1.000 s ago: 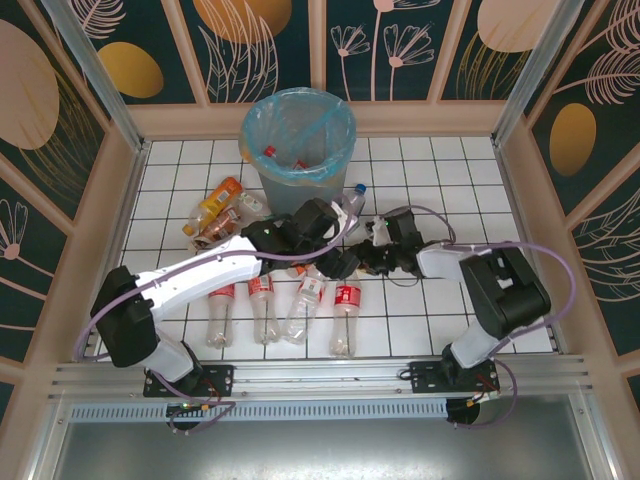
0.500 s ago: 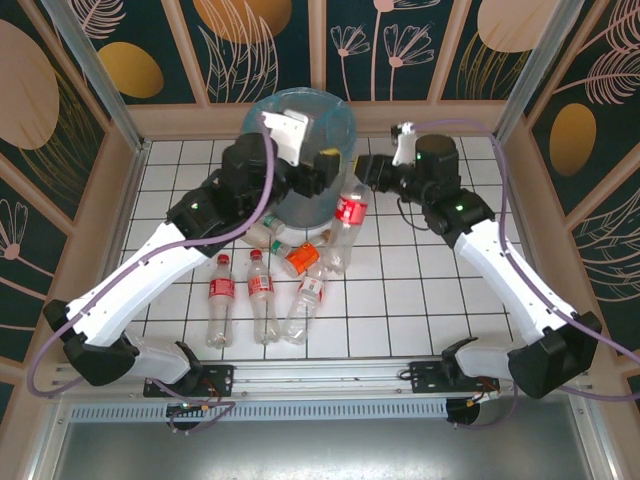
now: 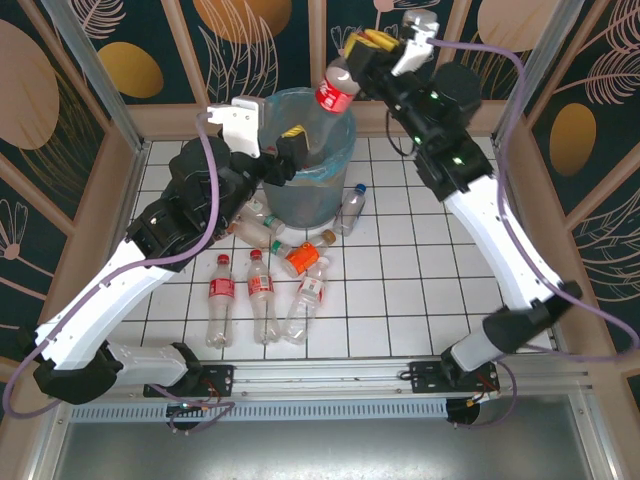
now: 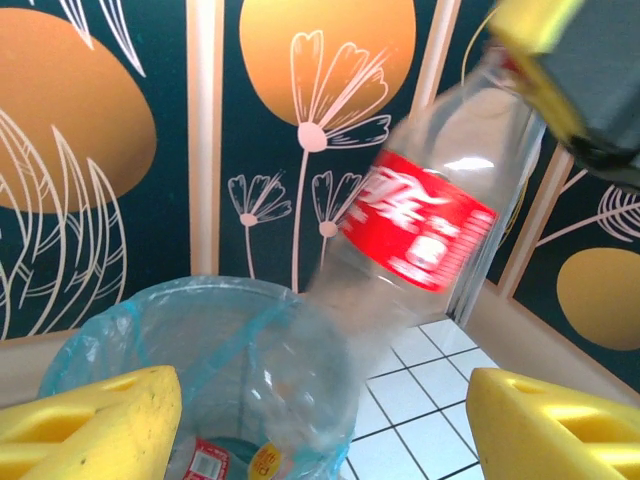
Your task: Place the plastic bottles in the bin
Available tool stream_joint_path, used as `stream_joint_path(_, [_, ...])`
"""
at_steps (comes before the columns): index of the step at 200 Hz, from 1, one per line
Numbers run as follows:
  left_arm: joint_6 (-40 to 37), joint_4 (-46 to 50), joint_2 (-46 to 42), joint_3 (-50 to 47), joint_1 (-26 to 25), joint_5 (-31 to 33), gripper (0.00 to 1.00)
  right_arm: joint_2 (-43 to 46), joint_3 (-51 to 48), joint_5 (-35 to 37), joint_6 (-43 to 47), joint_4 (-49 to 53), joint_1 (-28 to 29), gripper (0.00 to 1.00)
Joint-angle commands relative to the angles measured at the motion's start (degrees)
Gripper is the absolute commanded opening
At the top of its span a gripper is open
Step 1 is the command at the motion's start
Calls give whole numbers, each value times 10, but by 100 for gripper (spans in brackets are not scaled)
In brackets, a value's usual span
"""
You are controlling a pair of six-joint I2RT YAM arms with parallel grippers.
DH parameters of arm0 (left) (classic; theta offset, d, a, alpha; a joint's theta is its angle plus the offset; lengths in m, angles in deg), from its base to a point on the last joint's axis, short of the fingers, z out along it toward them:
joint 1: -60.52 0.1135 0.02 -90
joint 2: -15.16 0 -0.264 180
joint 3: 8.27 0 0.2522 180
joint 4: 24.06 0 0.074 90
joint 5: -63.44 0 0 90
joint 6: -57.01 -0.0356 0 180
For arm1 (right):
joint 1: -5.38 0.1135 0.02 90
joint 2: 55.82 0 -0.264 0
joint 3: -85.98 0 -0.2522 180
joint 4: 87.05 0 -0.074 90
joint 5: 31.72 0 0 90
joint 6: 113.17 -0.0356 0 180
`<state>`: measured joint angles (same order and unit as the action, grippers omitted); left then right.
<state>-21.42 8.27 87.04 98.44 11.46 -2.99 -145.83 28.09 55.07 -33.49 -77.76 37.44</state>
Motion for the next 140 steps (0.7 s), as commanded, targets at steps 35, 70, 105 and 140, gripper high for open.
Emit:
stream_joint_path(35, [-6, -22, -37, -35, 1, 31, 78, -158, 38, -24, 52, -57, 17, 0])
stream_joint_path(70, [-4, -19, -35, -50, 1, 24, 77, -211, 24, -65, 70, -67, 20, 0])
stream_joint_path(105, [23, -25, -21, -96, 11, -5, 78, -233, -37, -136, 66, -101, 21, 5])
stream_joint_path(140, [57, -50, -22, -151, 38, -38, 77, -247, -84, -136, 71, -107, 23, 8])
